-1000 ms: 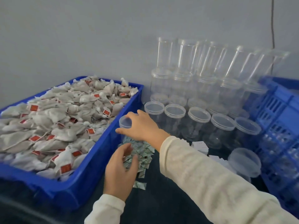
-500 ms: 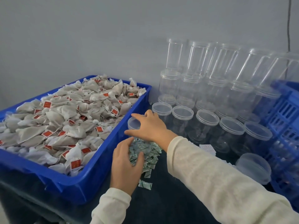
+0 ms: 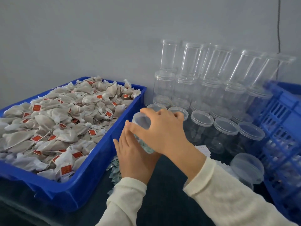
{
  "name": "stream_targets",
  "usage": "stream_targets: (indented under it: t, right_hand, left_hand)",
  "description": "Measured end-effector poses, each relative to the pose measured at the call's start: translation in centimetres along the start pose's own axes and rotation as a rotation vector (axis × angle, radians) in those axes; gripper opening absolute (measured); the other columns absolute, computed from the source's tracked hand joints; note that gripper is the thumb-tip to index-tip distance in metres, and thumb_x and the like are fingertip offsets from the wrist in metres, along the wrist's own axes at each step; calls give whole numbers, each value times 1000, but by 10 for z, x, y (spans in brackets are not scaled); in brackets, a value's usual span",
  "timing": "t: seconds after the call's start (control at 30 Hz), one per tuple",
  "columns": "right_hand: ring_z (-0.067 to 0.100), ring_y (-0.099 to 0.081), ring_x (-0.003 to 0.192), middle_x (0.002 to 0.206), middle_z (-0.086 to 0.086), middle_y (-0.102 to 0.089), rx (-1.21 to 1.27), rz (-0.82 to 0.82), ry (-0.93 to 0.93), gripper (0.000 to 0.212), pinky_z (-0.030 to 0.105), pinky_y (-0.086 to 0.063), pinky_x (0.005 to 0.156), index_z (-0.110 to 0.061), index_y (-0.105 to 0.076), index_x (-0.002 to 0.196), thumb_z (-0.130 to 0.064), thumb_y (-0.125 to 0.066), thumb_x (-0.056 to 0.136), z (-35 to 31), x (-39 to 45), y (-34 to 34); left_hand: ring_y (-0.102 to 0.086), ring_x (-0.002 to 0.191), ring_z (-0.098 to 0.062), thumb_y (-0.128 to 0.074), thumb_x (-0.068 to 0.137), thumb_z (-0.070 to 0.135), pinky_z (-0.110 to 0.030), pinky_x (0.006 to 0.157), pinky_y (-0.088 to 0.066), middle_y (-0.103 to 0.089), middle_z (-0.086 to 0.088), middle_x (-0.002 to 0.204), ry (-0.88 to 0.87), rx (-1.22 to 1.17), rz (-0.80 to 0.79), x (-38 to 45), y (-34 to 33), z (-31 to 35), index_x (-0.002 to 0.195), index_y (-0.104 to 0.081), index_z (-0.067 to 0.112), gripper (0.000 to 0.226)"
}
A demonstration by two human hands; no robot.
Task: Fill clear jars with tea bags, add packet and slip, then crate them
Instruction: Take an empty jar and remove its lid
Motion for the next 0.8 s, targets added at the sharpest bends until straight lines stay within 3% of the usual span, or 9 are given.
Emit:
stream_targets:
  t: [0.17, 0.33, 0.47, 0.53, 0.6, 0.63, 0.7, 0.8]
  right_hand:
    - [18, -45, 117, 124, 1, -54, 35, 49, -6, 69, 40, -14, 100, -43, -42, 136, -77, -26, 79, 12, -28, -1]
    - [15, -40, 113, 114, -2, -48, 45, 49, 30, 72, 33, -12, 96, -41, -42, 136, -76, -23, 76, 20, -41, -5]
    - [14, -37, 111, 114, -3, -45, 145, 38, 79, 74, 31, -16, 98, -39, -44, 136, -74, -24, 74, 25, -44, -7]
    - [14, -37, 109, 111, -4, -43, 191, 34, 155, 69, 31, -20, 100, -37, -49, 133, -70, -33, 76, 25, -46, -6]
    - [12, -37, 111, 113, -6, -42, 199, -73, 268, 64, 33, -25, 103, -38, -49, 133, -66, -41, 77, 27, -46, -9]
    - [10, -37, 113, 118, -7, -41, 207, -175, 320, 61, 31, -27, 103, -41, -46, 134, -64, -45, 77, 29, -45, -12]
    - [2, -32, 122, 135, -12, -33, 263, -438, 371, 62, 23, -29, 100, -55, -33, 136, -57, -58, 79, 34, -46, -20]
    - [1, -27, 137, 154, -27, -12, 459, -657, 188, 89, 22, -33, 101, -72, -3, 135, -73, -63, 69, 48, -41, -20]
  left_hand:
    - [-44, 131, -36, -86, 64, 25, -33, 110, -24, -44, -23, 140, -84, 105, 52, -14, -10, 6, 139, -36, -9, 96]
    - [-59, 108, -42, -88, 59, 17, -53, 94, -48, -56, -25, 122, -131, 92, 47, -23, -14, 7, 127, -49, -12, 84]
    - [-59, 107, -29, -83, 61, 33, -47, 91, -51, -57, -11, 122, -163, 40, -25, -21, -18, 6, 128, -50, -2, 82]
    - [-54, 110, -8, -83, 58, 41, -24, 92, -48, -51, 15, 124, -157, -82, -95, -19, -17, 2, 132, -46, 12, 88]
    - [-49, 109, 8, -85, 51, 44, -5, 88, -40, -44, 33, 122, -153, -181, -213, -20, -20, -4, 135, -37, 27, 98]
    - [-49, 112, 8, -84, 50, 45, -6, 89, -39, -46, 31, 124, -147, -200, -271, -21, -22, -8, 136, -35, 30, 101]
    - [-49, 119, -1, -81, 53, 46, -19, 97, -42, -49, 17, 130, -176, -168, -324, -24, -22, -12, 139, -33, 28, 101]
    - [-51, 120, -15, -85, 58, 37, -28, 101, -37, -52, 4, 130, -331, 31, -241, -21, -14, -4, 137, -41, 15, 93]
Point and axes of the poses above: each hand's wrist, its own x-axis towards the middle knuckle, its own y-axis out of the back of the hand, z = x × y, the point moved 8 cm from there along x, towards the middle knuckle
